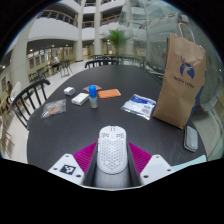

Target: Arrange mouse

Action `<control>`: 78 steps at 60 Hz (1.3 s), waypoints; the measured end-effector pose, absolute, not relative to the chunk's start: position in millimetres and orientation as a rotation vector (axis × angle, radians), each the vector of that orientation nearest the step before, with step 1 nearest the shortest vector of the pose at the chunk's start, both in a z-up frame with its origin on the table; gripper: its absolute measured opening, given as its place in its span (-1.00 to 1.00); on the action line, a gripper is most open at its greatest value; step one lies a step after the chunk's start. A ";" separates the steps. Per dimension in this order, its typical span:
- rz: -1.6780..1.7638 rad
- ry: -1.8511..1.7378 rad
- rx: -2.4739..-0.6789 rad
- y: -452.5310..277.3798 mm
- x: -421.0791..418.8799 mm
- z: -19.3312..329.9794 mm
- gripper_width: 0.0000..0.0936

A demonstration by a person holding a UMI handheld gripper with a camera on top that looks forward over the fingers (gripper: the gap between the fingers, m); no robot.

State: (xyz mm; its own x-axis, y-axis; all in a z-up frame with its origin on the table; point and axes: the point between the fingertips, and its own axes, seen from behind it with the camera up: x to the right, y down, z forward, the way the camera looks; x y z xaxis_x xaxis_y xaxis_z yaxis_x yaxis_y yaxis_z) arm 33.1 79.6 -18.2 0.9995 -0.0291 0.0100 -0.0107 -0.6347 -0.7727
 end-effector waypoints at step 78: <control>-0.241 0.036 -2.315 -133.7 217.4 -9.1 0.69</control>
State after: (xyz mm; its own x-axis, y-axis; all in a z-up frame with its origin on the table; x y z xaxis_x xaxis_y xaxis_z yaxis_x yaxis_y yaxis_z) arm 217.4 -133.7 -9.1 0.9815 -0.1010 0.1628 0.0496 -0.6867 -0.7253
